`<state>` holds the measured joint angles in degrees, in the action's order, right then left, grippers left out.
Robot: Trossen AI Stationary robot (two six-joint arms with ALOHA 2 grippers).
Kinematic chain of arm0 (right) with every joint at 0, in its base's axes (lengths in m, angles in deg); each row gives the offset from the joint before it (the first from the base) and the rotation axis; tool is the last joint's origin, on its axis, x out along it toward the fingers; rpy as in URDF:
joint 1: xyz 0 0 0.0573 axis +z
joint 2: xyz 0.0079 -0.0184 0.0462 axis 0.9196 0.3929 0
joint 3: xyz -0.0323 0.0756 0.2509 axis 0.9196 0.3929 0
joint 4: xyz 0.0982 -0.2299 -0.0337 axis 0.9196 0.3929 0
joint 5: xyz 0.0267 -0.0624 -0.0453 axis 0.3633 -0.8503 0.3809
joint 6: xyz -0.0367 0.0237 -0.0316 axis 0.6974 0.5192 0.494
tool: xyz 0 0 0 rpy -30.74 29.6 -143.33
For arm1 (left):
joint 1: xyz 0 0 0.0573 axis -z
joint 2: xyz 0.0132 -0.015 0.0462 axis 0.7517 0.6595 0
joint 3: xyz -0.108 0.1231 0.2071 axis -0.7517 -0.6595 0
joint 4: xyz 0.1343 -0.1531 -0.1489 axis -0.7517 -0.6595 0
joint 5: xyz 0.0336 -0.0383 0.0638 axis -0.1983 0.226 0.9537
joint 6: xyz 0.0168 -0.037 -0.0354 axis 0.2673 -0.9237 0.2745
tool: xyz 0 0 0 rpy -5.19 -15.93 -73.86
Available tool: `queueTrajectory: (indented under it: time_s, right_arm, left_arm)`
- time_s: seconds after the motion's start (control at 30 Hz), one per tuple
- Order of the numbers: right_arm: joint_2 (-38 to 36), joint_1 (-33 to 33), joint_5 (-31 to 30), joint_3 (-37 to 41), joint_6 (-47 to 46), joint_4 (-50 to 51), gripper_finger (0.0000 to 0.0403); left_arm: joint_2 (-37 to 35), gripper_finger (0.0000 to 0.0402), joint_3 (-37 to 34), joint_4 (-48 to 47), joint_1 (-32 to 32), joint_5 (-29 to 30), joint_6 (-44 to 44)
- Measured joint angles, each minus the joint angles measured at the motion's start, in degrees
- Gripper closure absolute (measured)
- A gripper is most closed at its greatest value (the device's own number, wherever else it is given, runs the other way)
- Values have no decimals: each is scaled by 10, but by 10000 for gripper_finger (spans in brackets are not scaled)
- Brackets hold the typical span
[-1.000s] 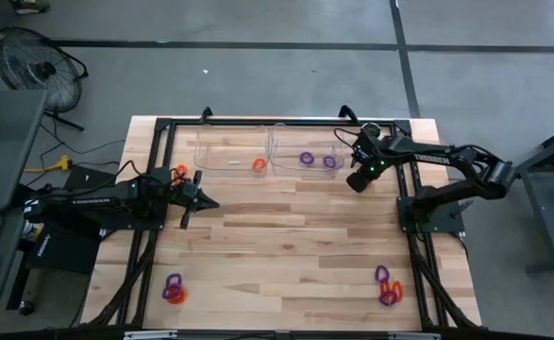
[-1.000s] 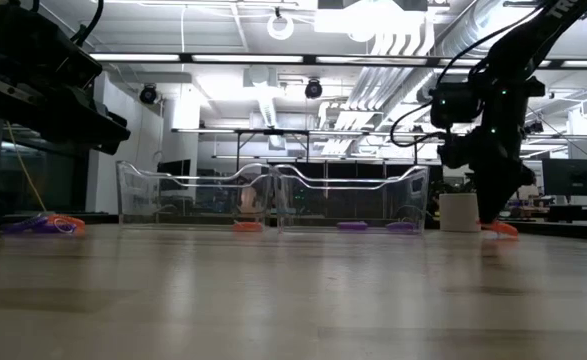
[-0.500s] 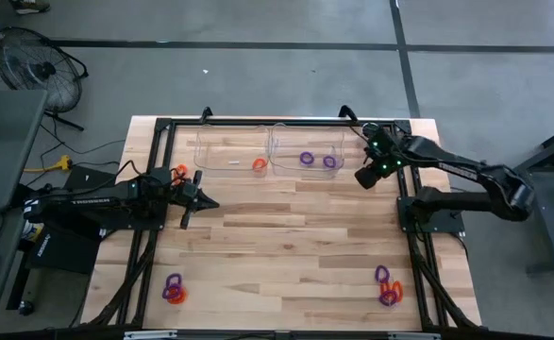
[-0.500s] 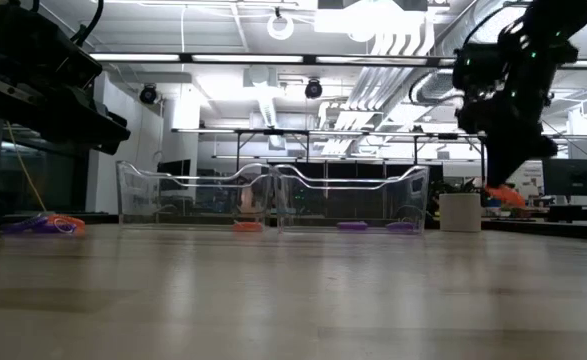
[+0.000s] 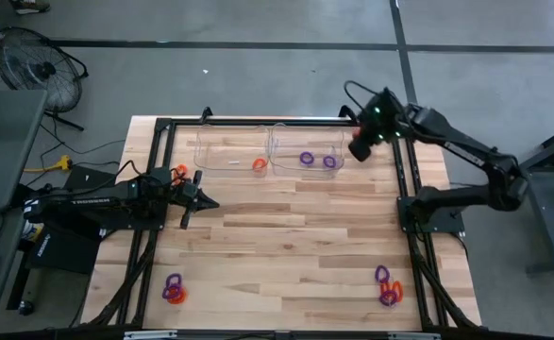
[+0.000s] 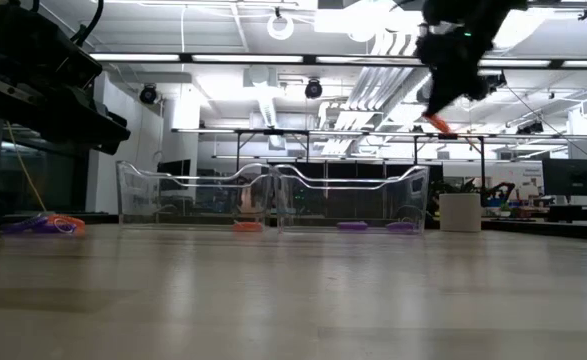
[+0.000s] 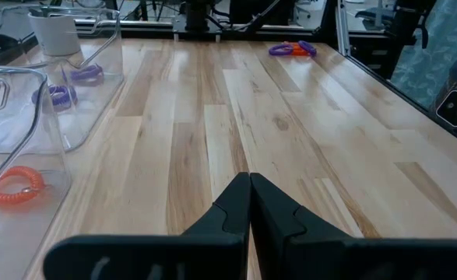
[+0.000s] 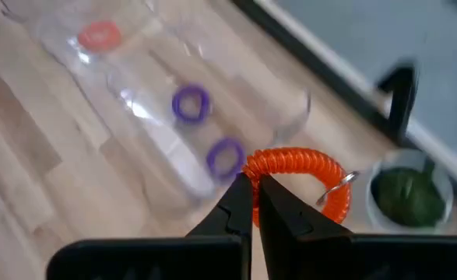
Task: Sort spring keychains
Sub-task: Put the orange spring keychain into the left transparent bin
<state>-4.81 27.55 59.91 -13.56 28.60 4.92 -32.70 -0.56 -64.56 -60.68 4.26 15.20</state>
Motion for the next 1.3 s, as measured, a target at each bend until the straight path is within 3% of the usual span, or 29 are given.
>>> queueTrajectory:
  time_s: [0.1, 0.37, 0.67, 1.03, 1.3]
  right_arm:
    - [55, 1, 7, -48, 53, -38, 403]
    - [210, 16, 101, -168, 151, -152, 402]
    - [338, 44, 181, -279, 196, -183, 402]
    - [436, 87, 294, -309, 197, -302, 402]
    - [491, 108, 296, -309, 157, -351, 402]
  left_arm:
    - [0, 400, 0, 0, 0, 0, 0]
    - [0, 400, 0, 0, 0, 0, 0]
    - [0, 400, 0, 0, 0, 0, 0]
    - [0, 400, 0, 0, 0, 0, 0]
    - [0, 400, 0, 0, 0, 0, 0]
